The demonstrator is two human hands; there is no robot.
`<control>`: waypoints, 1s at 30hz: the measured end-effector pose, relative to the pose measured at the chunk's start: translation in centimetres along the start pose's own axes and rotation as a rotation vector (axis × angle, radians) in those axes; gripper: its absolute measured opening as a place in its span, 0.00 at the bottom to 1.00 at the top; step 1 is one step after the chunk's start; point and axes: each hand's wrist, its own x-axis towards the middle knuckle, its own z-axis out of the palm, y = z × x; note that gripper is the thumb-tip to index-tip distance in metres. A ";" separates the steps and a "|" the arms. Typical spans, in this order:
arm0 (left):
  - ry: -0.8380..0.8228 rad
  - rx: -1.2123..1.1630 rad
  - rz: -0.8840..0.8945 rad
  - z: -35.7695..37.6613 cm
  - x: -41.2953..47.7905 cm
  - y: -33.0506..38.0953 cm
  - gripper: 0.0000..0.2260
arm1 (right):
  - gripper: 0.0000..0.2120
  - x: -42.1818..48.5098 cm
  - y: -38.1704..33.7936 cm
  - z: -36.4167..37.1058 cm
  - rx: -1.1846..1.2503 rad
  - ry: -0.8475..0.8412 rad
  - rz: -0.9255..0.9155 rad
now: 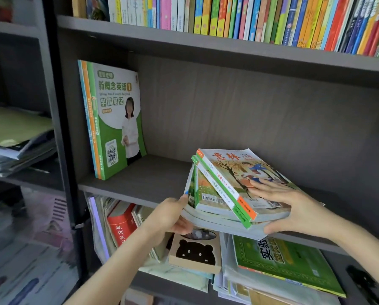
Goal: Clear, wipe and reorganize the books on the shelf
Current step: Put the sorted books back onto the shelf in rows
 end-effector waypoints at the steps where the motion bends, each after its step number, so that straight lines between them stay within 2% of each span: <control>1: -0.025 -0.033 0.000 -0.1 -0.1 0.0 0.22 | 0.41 0.0 -0.1 -0.2 0.001 -0.018 0.005; 6: -0.242 -0.185 -0.070 0.1 -1.0 0.3 0.18 | 0.42 -1.0 0.3 -2.0 0.004 -0.104 0.078; 10: -0.427 -0.272 -0.120 2.5 -2.3 -0.3 0.20 | 0.39 -2.6 -0.7 -5.1 0.006 -0.302 0.156; 12: -0.472 -0.325 -0.141 4.5 -2.6 -0.8 0.22 | 0.37 -2.9 -2.0 -5.6 0.016 -0.269 0.163; 15: -0.498 -0.337 -0.129 7.7 -2.9 -1.3 0.19 | 0.34 -2.1 -4.3 -3.4 -0.099 -0.096 0.156; 18: -0.483 -0.340 -0.097 9.9 -2.9 -1.8 0.16 | 0.35 -1.3 -5.4 -0.4 -0.340 -0.063 0.197; 20: -0.462 -0.330 -0.082 10.4 -2.8 -2.2 0.19 | 0.37 -1.6 -5.2 0.4 -0.338 -0.039 0.221; 23: -0.431 -0.304 -0.012 10.3 -2.6 -2.8 0.25 | 0.47 -2.2 -4.4 1.0 -0.343 -0.021 0.235; 28: -0.463 -0.341 0.027 9.8 -2.3 -3.8 0.19 | 0.51 -2.1 -4.6 1.2 -0.349 -0.031 0.267; 30: -0.424 -0.359 0.014 9.3 -1.9 -4.3 0.18 | 0.48 -2.1 -4.8 1.2 -0.322 -0.026 0.279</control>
